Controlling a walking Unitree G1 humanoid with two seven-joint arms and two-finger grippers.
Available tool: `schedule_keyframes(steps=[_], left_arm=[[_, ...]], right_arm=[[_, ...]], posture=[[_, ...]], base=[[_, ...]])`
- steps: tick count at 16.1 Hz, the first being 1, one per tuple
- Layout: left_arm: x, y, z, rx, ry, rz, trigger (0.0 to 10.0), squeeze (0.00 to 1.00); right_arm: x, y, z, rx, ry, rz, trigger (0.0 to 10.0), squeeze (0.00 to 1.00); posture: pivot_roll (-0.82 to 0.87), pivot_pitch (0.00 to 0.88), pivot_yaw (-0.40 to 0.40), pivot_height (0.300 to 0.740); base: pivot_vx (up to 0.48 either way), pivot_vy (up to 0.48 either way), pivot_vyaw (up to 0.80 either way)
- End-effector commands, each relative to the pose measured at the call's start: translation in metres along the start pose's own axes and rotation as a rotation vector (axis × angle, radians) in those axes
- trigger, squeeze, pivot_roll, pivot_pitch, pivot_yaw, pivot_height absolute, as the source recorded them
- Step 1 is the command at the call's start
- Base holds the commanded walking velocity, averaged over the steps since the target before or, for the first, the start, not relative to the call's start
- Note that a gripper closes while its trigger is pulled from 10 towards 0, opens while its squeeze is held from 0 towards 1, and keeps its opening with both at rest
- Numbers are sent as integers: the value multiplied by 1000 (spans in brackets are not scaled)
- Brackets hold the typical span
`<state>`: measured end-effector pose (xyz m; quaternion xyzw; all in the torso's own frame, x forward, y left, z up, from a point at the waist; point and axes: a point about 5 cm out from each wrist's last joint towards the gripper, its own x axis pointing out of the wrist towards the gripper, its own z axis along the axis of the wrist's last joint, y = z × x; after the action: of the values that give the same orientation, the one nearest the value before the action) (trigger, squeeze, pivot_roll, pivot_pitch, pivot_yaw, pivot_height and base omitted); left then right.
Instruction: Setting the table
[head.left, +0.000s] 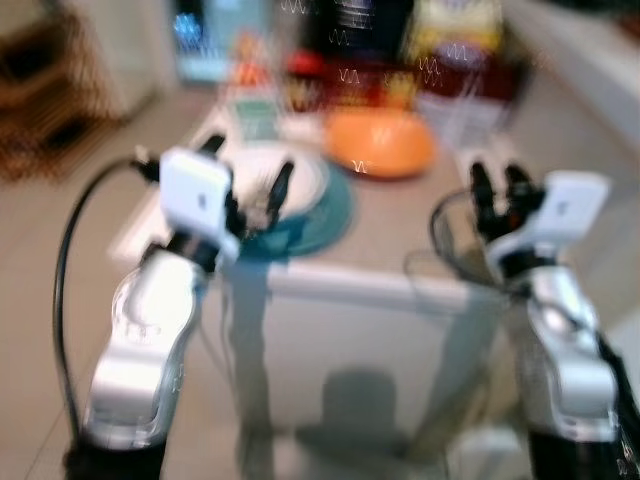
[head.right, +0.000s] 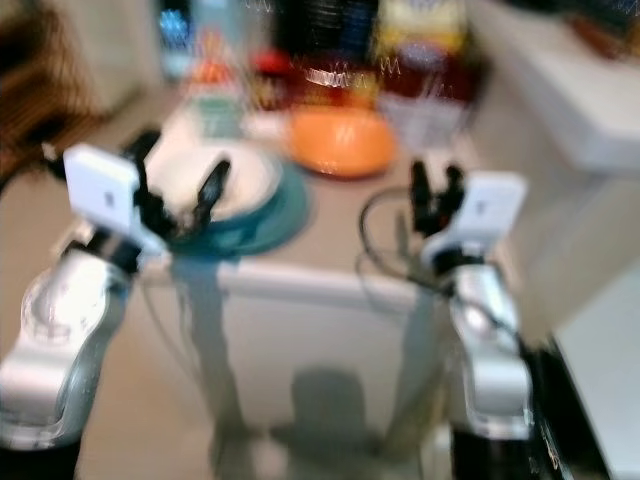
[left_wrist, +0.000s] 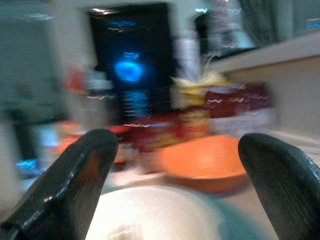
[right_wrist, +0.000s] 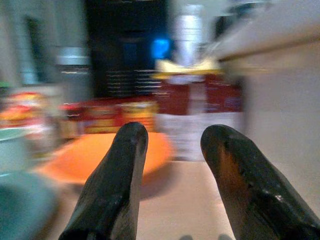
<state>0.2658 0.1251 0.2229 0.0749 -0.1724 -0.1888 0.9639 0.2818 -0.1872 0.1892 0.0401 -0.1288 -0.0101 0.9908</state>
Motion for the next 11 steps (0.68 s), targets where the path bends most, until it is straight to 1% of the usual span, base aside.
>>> schedule_keyframes(steps=[1,3,4,5,6,7,8,9,10,11], left_arm=[[-2,-2,2,0,10,-36,10000,0],[-5,-3,2,14,8,-68,10000,0],[-7,-5,5,4,-2,-104,10000,0],[-8,-6,7,4,-2,-138,10000,0],[-9,-6,9,8,-3,-162,10000,0],[-9,-7,13,5,-5,-186,10000,0],[-8,-9,18,5,-13,-220,10000,0],[-8,-10,21,5,-17,-239,10000,0],[-8,-12,23,2,-18,-266,10000,0],[-9,-13,24,0,-17,-274,10000,0]], right_arm=[[6,1,6,40,-2,-2,10000,0],[11,4,0,41,99,45,10000,0],[16,4,-3,36,130,61,10000,969],[21,6,-6,80,171,81,10000,1000],[26,8,-6,131,182,83,10000,1000],[34,6,-9,174,224,48,10000,1000],[46,5,-9,297,237,-9,10000,1000],[54,5,-10,351,255,-27,10000,1000],[61,6,-14,396,313,-36,10000,1000],[63,6,-16,405,336,-37,10000,1000]], posture=[[77,0,-51,740],[75,0,-50,740],[76,0,-54,740],[76,0,-54,740],[80,0,-58,740],[85,0,-60,740],[94,0,-62,740],[100,0,-62,740],[105,0,-63,740],[105,0,-63,740]], base=[[0,0,0],[0,0,0],[0,0,0],[0,0,0],[0,0,0],[0,0,0],[0,0,0],[0,0,0],[0,0,0],[0,0,0]])
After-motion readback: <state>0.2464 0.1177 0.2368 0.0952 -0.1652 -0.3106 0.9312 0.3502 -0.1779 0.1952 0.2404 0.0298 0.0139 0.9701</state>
